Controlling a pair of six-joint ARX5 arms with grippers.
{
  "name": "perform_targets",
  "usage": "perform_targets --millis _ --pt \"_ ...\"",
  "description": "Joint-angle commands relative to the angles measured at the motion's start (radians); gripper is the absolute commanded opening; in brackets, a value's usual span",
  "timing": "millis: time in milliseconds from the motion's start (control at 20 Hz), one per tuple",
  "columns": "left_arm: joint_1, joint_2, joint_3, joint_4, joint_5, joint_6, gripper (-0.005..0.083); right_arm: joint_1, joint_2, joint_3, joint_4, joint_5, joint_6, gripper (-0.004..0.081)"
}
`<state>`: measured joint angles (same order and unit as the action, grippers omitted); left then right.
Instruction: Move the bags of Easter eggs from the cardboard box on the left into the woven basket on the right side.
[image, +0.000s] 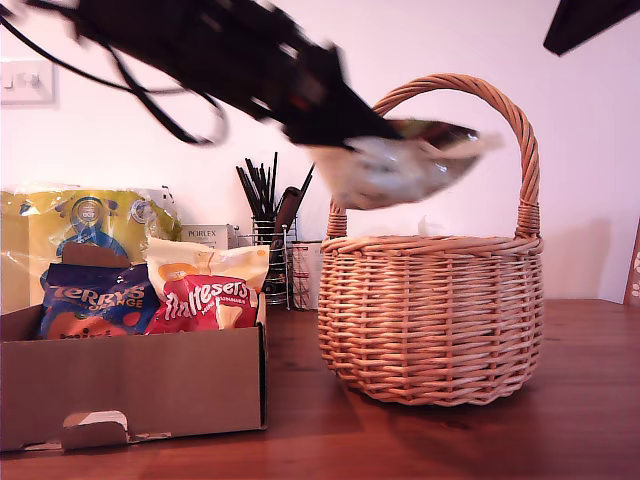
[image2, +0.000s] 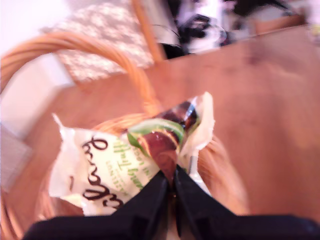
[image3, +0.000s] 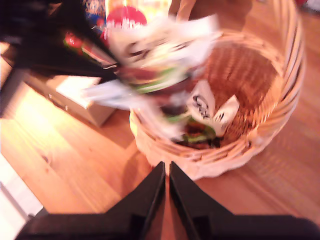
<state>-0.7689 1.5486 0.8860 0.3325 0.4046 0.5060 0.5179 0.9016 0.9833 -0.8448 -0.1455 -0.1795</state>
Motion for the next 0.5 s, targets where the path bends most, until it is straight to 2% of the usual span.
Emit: perform_targets --millis 0,150,350,400,450 --pt "-0.008 0.053 -0.001 0.079 -0.029 -0.010 -0.0019 -0.002 -0.002 -0.020 0.000 0.001 0.008 -0.0013" --pt "-0.013 0.149 0.010 0.184 -0.090 -0.010 -0.0019 -0.002 -0.002 -0.020 0.001 0.000 0.008 -0.0013" --pt "-0.017 0.195 0.039 0.186 -0.116 -0.012 -0.0008 -0.002 -0.002 -0.020 0.002 -0.001 0.008 -0.0013" --pt "-0.019 0.195 0.039 0.193 -0.126 -0.012 0.0044 -0.002 -0.002 -0.020 0.001 -0.001 0.008 -0.0013" --pt "-0.020 0.195 0.039 0.202 -0.132 -0.011 0.0142 -0.002 -0.002 -0.020 0.002 -0.001 0.008 -0.0013"
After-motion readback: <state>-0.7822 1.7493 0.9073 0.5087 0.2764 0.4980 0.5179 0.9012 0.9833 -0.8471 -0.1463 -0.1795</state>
